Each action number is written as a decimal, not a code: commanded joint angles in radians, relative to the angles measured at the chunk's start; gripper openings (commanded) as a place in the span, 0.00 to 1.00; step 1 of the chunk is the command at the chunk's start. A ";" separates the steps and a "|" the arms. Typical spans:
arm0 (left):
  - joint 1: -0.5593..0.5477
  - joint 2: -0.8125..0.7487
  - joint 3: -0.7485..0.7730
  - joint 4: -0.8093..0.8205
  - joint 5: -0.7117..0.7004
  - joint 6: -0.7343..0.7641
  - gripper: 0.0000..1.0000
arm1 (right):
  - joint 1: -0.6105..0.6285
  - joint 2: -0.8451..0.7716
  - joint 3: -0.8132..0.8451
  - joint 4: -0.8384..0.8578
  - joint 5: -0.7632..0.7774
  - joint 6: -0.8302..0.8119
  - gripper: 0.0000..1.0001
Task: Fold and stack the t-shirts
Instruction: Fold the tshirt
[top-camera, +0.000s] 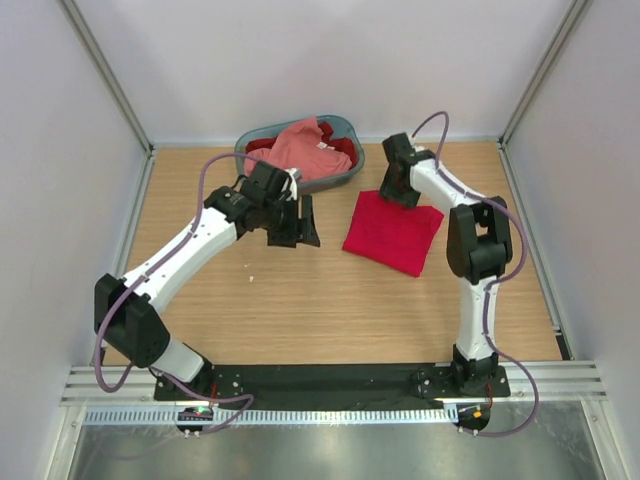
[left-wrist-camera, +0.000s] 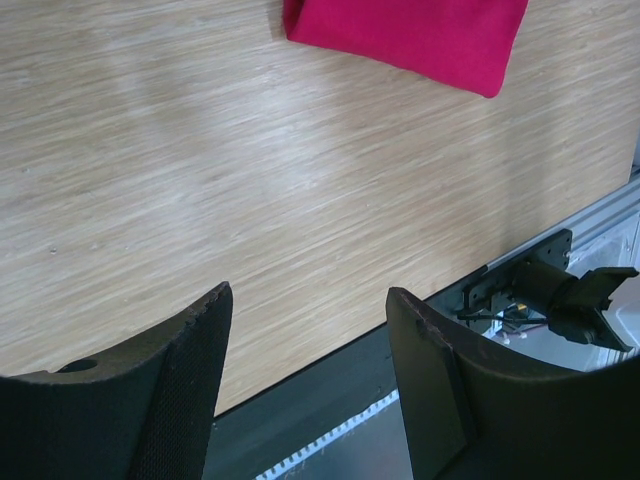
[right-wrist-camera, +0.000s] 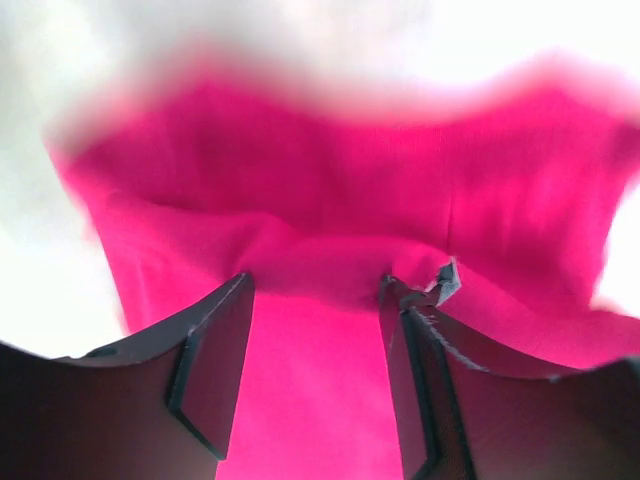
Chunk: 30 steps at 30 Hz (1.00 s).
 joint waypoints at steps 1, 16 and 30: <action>-0.003 -0.053 -0.015 -0.013 0.008 0.008 0.64 | -0.106 0.115 0.264 0.042 0.010 -0.160 0.61; -0.019 0.092 0.019 0.184 0.070 0.034 0.70 | -0.153 -0.296 -0.111 0.006 -0.116 -0.244 0.67; -0.047 0.228 0.116 0.235 0.121 -0.013 0.68 | -0.388 -0.292 -0.404 0.330 -0.507 -0.299 0.97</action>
